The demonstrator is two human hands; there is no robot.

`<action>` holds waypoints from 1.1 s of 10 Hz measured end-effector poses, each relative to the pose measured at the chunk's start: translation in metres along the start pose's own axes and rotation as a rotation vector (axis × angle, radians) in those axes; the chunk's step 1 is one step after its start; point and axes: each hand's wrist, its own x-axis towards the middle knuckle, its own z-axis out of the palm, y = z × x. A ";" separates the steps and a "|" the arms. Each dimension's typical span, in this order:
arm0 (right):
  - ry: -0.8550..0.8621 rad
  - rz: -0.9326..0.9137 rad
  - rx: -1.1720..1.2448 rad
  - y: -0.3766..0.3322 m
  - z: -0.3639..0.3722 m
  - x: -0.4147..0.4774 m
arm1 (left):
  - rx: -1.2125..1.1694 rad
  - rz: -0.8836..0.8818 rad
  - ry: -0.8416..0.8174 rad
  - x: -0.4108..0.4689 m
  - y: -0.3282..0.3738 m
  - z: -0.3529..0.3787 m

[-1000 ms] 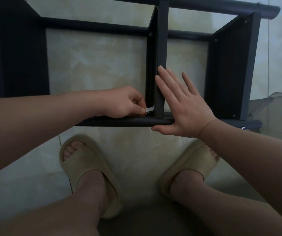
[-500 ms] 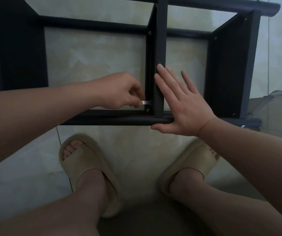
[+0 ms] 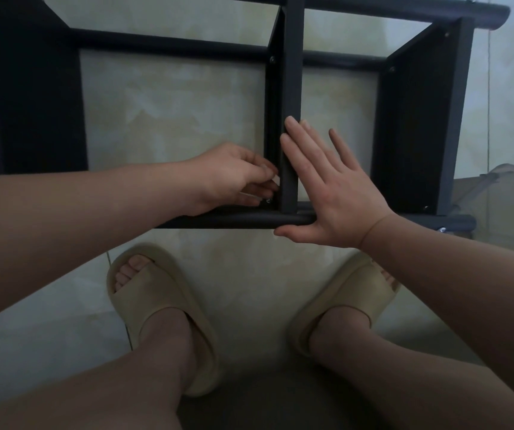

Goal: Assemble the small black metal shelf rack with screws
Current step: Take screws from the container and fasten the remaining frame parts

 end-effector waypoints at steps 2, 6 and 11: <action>-0.006 -0.001 0.001 0.000 0.000 0.000 | -0.081 0.050 0.013 0.001 0.001 -0.002; -0.002 0.001 0.012 0.000 0.000 0.000 | 0.058 0.106 0.091 0.002 -0.003 -0.004; 0.000 0.002 0.009 0.000 0.000 0.000 | -0.113 -0.009 0.087 0.004 -0.003 -0.002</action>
